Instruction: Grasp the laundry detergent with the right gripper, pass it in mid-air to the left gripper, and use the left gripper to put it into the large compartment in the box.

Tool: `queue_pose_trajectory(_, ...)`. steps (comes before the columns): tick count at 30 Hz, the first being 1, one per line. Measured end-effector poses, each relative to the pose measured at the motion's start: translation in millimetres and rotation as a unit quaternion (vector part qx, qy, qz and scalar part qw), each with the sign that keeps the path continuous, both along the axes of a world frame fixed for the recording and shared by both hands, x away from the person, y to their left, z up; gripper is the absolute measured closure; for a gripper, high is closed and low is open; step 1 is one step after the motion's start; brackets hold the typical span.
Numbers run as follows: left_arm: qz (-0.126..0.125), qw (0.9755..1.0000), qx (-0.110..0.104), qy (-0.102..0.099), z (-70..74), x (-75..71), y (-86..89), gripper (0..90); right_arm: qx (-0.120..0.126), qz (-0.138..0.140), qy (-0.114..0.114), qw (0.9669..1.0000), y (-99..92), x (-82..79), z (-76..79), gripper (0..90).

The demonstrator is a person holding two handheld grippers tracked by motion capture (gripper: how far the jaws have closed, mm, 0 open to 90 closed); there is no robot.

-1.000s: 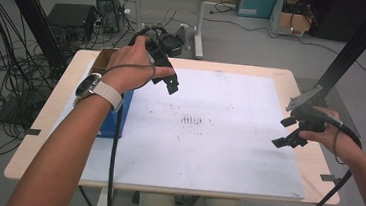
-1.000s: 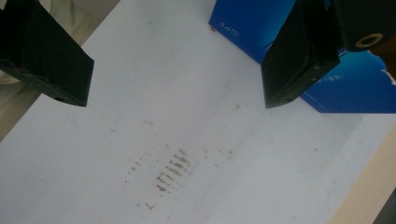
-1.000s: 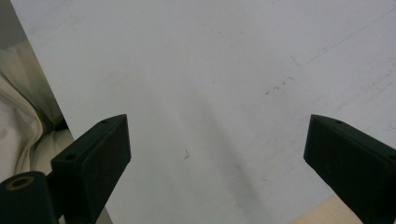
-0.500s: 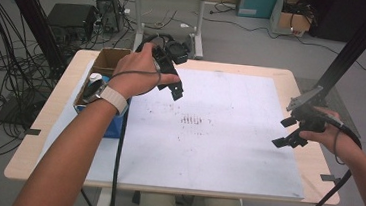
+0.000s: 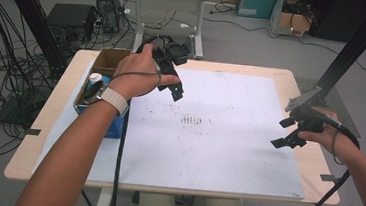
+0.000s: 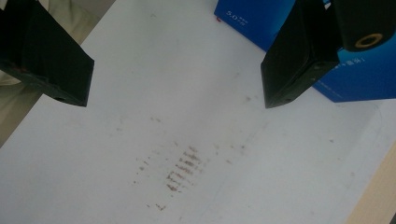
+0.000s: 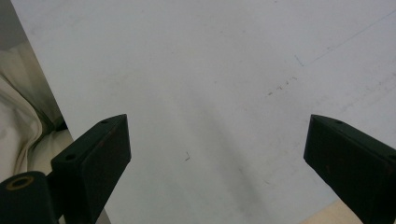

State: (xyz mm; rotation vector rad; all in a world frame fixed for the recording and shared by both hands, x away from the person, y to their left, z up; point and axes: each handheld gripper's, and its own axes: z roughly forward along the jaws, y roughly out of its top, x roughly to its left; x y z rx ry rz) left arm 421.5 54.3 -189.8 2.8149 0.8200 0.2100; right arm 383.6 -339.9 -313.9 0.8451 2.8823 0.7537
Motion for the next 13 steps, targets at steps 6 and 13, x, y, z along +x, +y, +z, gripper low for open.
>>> queue_pose_trajectory(6,0.0,1.0,0.001,0.001,0.1,0.0,0.3,9.8,0.0,0.001,-0.001,1.0,-0.3,0.1,-0.3,7.2)
queue_pose_trajectory(13,-0.001,1.0,0.002,-0.001,0.9,-0.8,-1.1,9.9,0.002,0.003,-0.003,1.0,0.1,0.7,0.1,7.2)
